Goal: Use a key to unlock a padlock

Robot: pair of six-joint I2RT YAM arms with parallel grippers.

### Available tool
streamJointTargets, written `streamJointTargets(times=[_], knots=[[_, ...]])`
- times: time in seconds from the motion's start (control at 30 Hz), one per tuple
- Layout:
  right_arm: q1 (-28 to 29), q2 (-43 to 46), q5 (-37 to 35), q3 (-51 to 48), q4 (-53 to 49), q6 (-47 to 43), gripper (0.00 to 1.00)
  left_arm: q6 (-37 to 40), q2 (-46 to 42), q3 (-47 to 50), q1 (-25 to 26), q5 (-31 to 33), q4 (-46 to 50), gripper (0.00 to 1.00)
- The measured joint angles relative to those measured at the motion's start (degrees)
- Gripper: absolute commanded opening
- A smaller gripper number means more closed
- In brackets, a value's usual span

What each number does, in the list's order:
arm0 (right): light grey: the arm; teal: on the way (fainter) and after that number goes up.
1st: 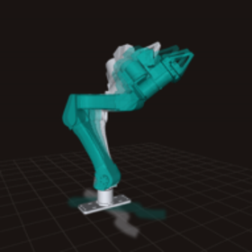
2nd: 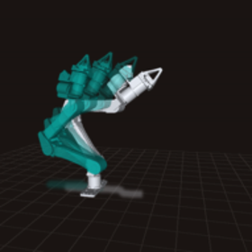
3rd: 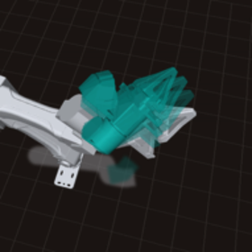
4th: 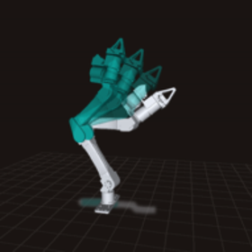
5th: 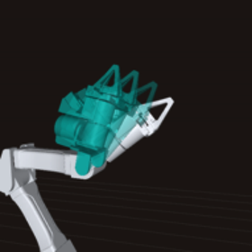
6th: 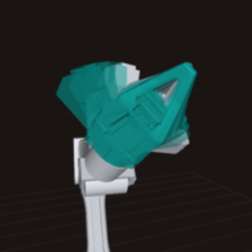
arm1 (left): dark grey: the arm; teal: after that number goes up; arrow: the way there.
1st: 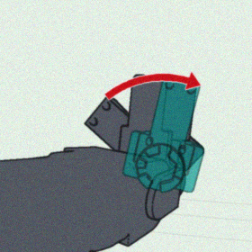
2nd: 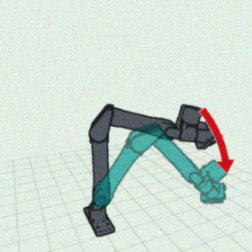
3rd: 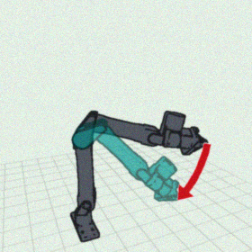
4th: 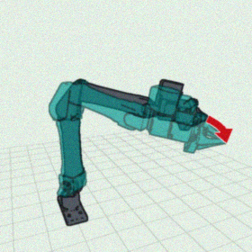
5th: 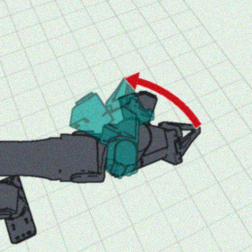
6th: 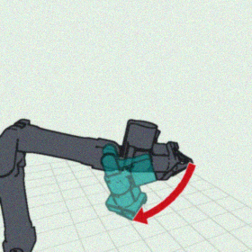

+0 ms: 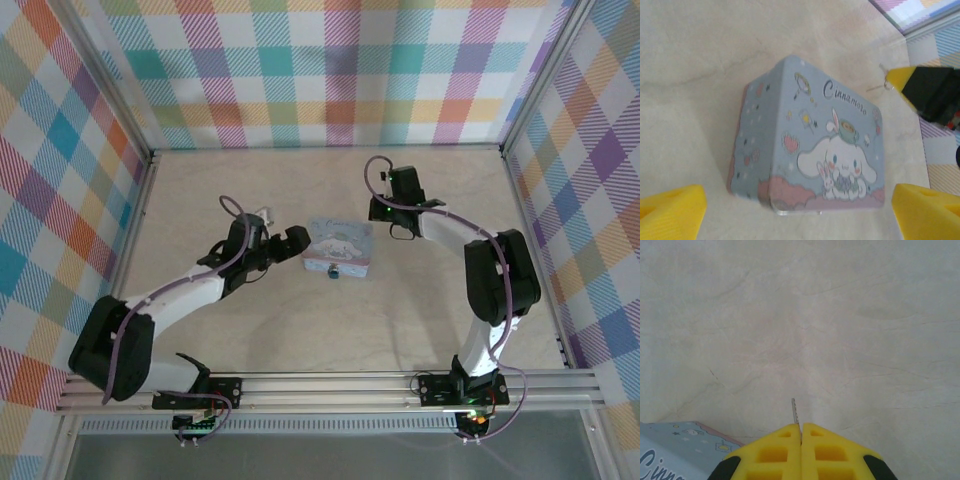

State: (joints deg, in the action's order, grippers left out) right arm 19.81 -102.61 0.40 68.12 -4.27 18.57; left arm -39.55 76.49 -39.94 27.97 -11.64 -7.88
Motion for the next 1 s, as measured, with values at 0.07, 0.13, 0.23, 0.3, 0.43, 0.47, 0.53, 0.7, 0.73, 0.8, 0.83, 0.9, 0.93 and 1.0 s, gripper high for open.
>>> streamJointTargets(times=[0.07,0.13,0.23,0.3,0.43,0.47,0.53,0.7,0.73,0.8,0.83,0.9,0.93,1.0], knots=[[0.0,0.3,-0.3,-0.1,0.0,0.0,0.0,0.2,-1.5,2.4,0.2,-1.7,-1.0,0.96],[0.0,0.3,-0.5,-0.7,0.0,0.0,0.0,0.3,-2.0,4.9,0.8,-2.9,-2.7,0.98],[-0.2,0.3,-0.7,-1.9,-0.3,0.1,0.0,1.2,-2.0,8.8,3.4,-2.7,-6.2,1.0],[-0.2,0.3,-0.7,-2.5,-0.5,0.2,0.0,3.1,-2.1,11.9,7.0,-0.6,-10.1,1.0],[-0.2,0.3,-0.7,-2.9,-0.6,0.7,0.0,7.6,-1.9,16.7,12.9,4.0,-16.6,1.0],[-0.2,0.3,-0.7,-2.9,-0.6,0.9,0.0,8.5,-1.4,16.9,13.6,5.0,-18.0,1.0],[-0.2,0.3,-0.6,-3.0,-0.5,1.4,0.0,10.7,-0.1,16.9,14.7,6.8,-21.1,1.0],[-0.2,0.3,-0.4,-3.6,-0.4,2.4,0.0,15.1,5.6,16.4,17.9,11.1,-27.0,1.0],[-0.2,0.3,-0.4,-3.7,-0.4,2.6,0.0,15.7,7.3,16.0,18.4,11.5,-27.9,1.0],[-0.2,0.0,-0.3,-3.7,-0.3,3.1,0.0,16.9,10.5,14.6,19.3,12.3,-29.0,1.0],[-0.1,0.0,-0.3,-3.7,-0.2,3.3,0.0,17.4,12.2,13.8,19.8,12.9,-29.8,1.0],[0.0,-0.2,-0.3,-3.7,0.0,3.5,0.0,18.1,14.8,12.6,20.7,13.7,-31.5,1.0],[0.1,-0.3,-0.3,-3.7,0.1,3.6,0.0,18.4,16.0,11.8,21.2,14.2,-32.3,1.0],[0.2,-0.5,-0.2,-3.7,0.3,3.7,0.0,18.9,18.2,10.4,21.7,14.8,-33.5,1.0]])
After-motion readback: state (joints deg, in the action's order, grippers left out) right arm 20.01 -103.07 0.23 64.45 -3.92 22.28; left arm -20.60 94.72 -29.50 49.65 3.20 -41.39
